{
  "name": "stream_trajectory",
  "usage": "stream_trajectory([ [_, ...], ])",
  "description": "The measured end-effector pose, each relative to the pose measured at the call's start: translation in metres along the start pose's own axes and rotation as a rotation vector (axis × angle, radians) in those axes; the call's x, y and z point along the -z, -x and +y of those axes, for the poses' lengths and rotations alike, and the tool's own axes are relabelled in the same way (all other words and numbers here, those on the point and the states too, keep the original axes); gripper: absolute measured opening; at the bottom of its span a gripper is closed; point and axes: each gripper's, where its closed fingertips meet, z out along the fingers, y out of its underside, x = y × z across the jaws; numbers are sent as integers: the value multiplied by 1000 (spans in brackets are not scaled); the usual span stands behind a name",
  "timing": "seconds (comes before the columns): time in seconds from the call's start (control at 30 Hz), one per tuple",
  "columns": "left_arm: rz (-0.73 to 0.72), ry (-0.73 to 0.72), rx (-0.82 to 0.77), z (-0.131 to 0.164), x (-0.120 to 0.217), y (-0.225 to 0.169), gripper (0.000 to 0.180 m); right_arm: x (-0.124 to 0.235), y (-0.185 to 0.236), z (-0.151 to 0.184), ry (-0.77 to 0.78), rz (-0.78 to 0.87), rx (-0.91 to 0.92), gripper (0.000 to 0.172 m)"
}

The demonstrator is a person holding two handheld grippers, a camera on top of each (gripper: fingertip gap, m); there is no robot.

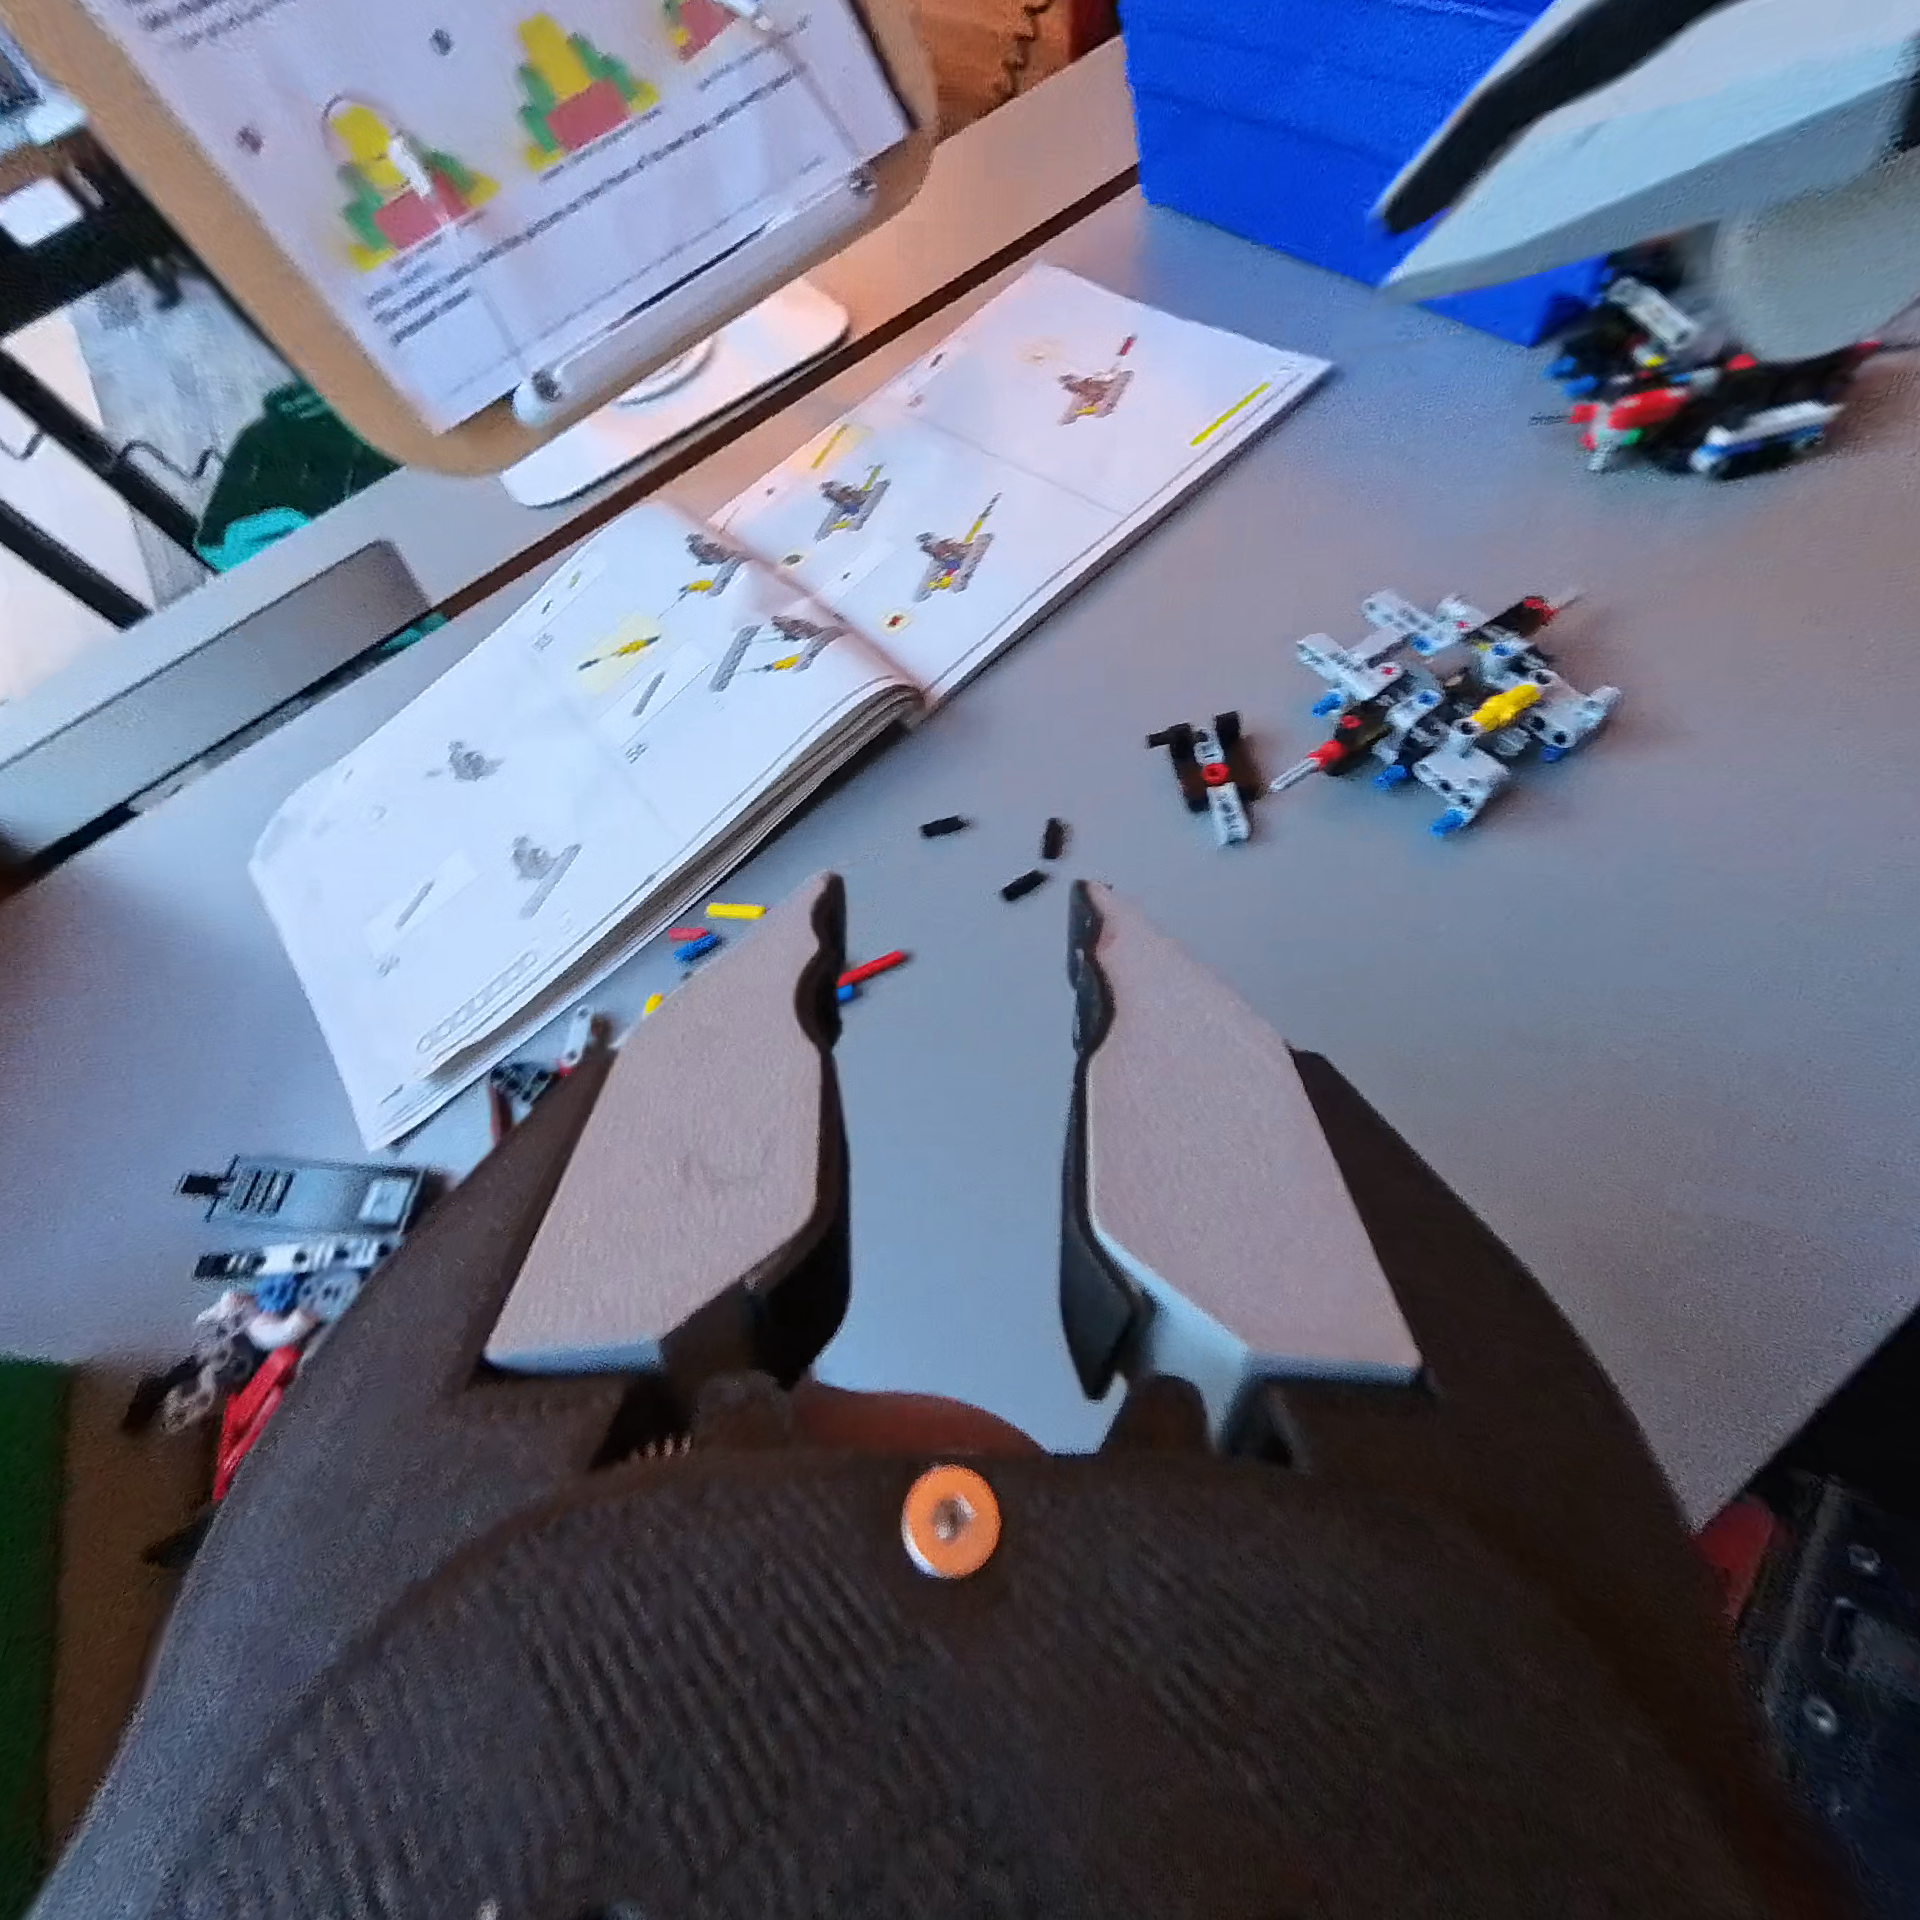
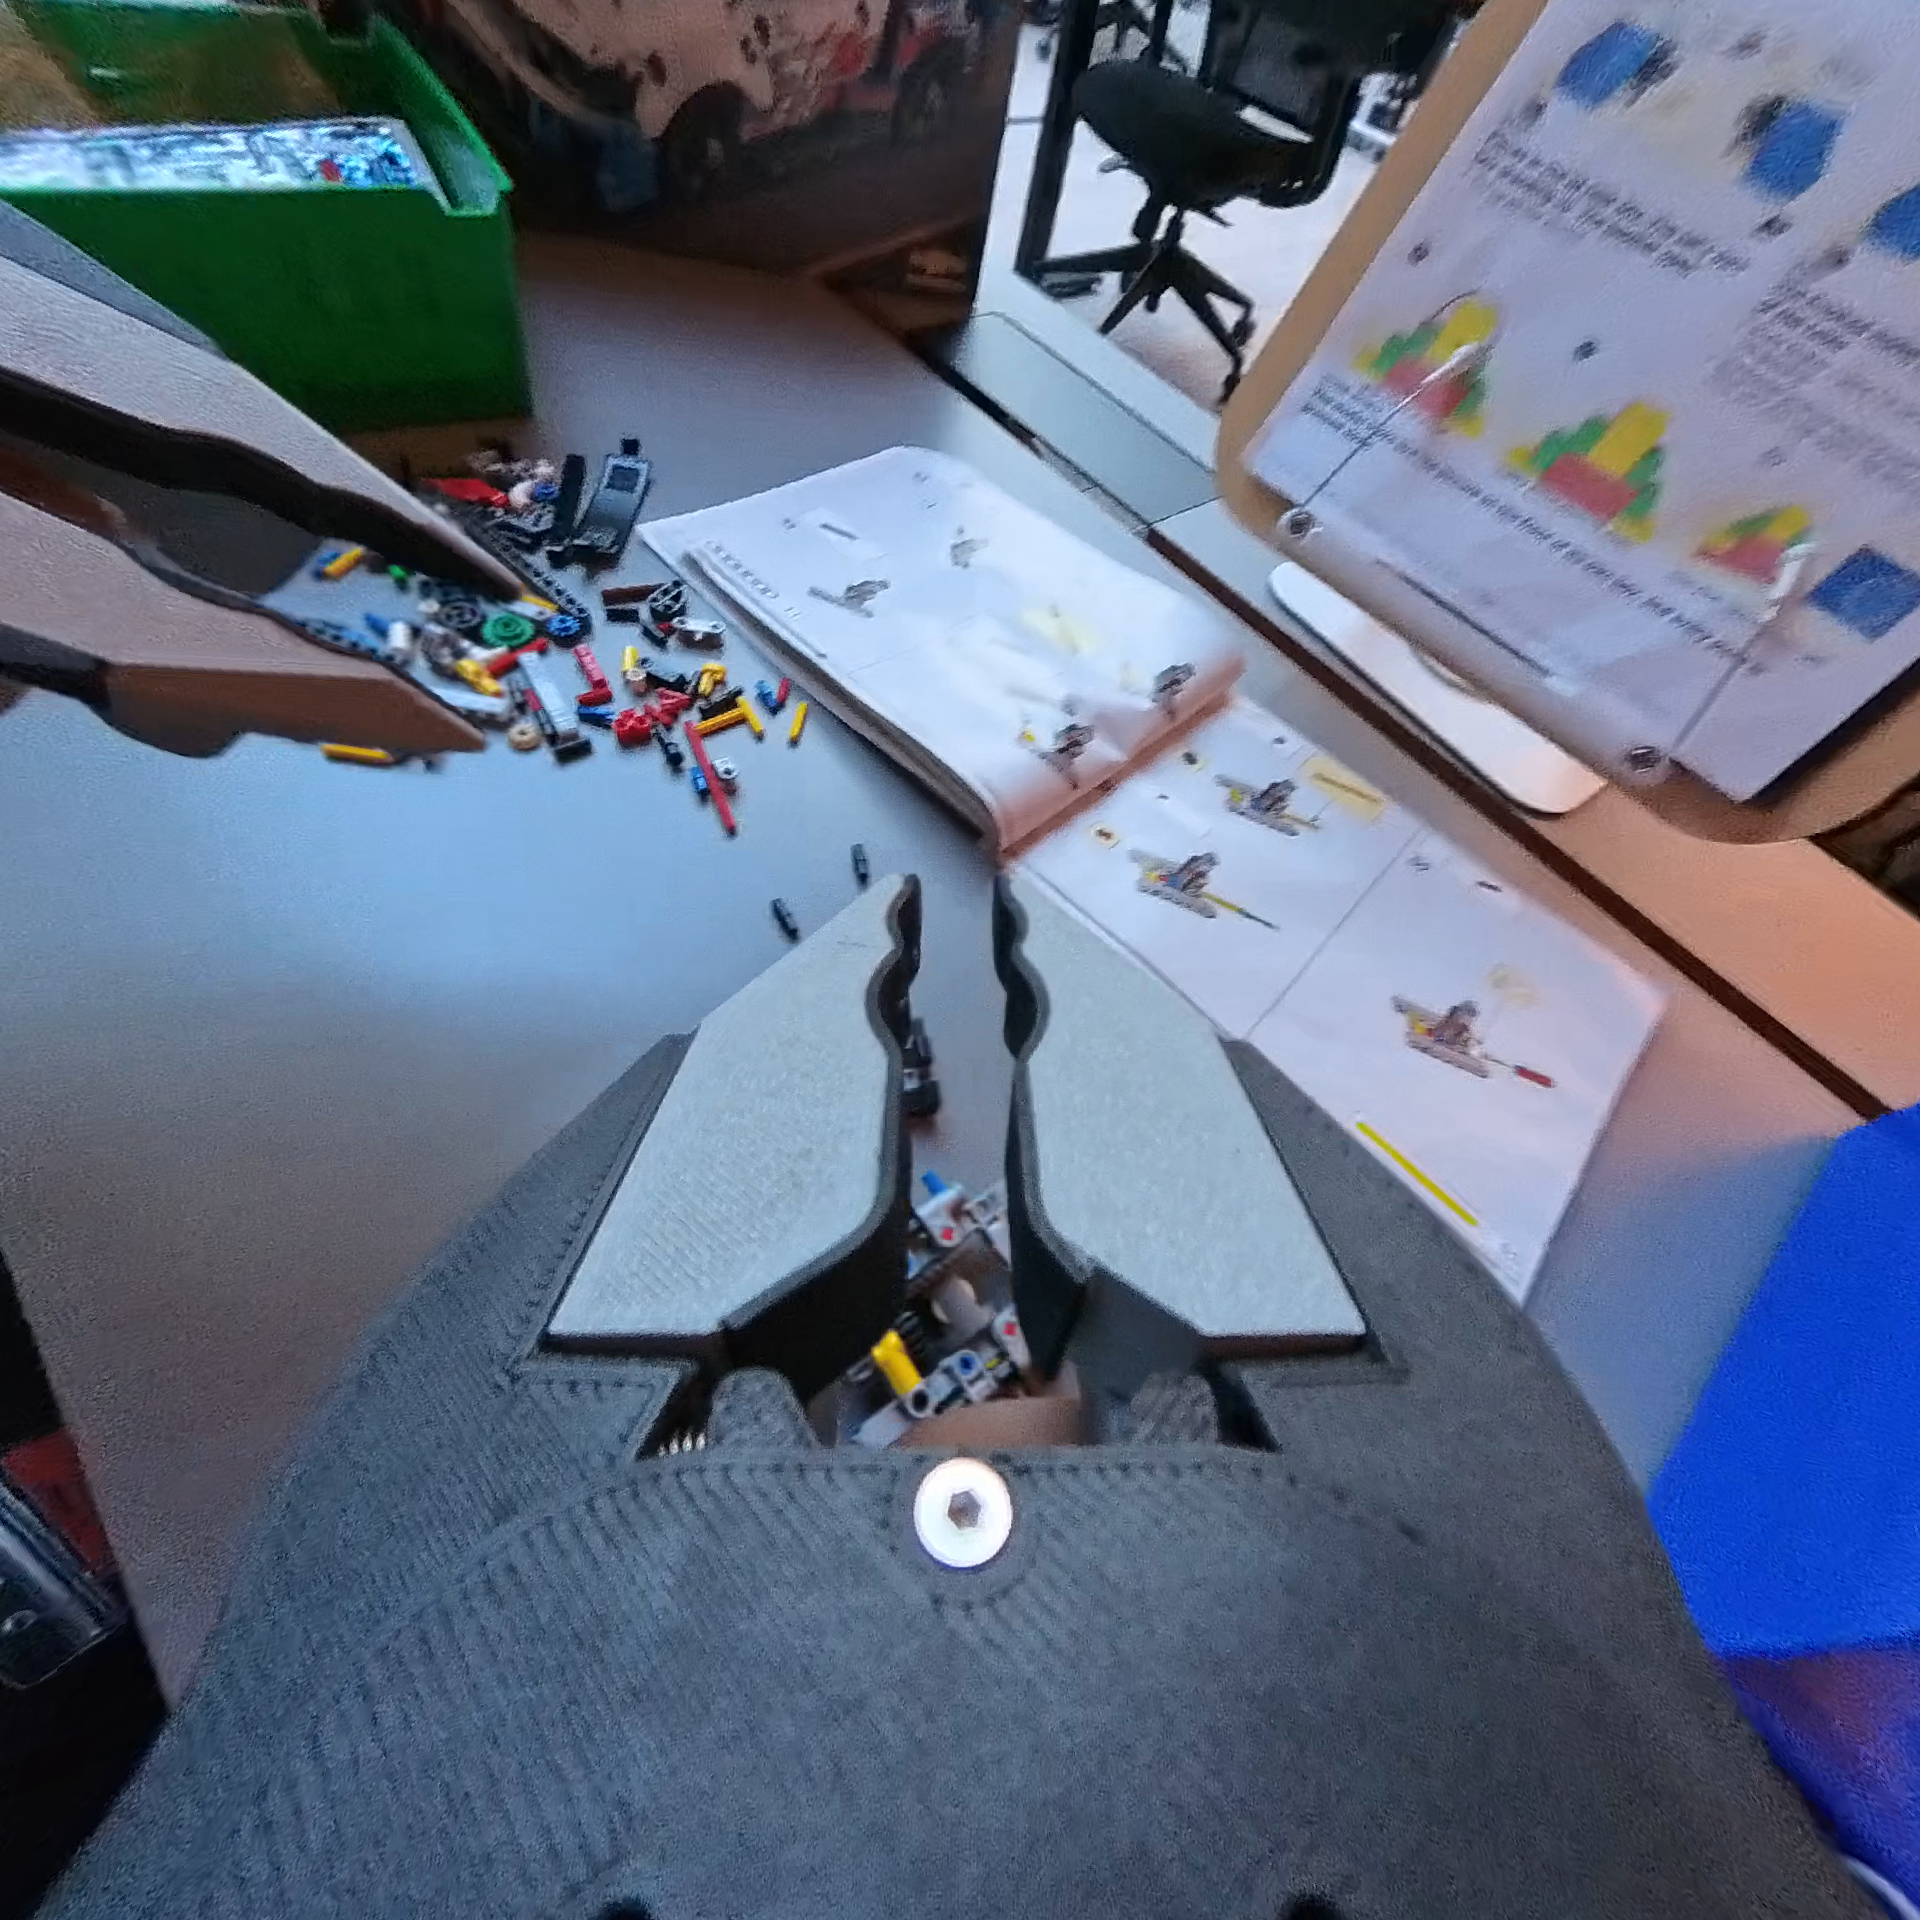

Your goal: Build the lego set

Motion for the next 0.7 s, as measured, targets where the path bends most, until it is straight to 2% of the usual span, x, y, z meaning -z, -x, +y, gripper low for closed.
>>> stream_trajectory([
  [0.1, -40, 9, 66, 13, 9, 19, 44, 11, -12, 4, 14, 2, -6, 12],
  [0.23, 5, 51, 87, 42, 3, 15, 40, 23, -27, 14, 30, 35, -36, 14],
  [0.33, 32, 101, 62, 67, -9, 6, 35, 22, -28, 45, 91, 7, -75, 17],
  [0.43, 71, 137, 18, 85, -20, -8, 34, 21, -17, 96, 190, -46, -105, 19],
  [0.57, 115, 137, -68, 89, -33, -21, 34, 29, -9, 133, 195, -53, -102, 25],
  [0.7, 157, 126, -128, 86, -49, -35, 35, 32, 3, 137, 150, -68, -112, 37],
])
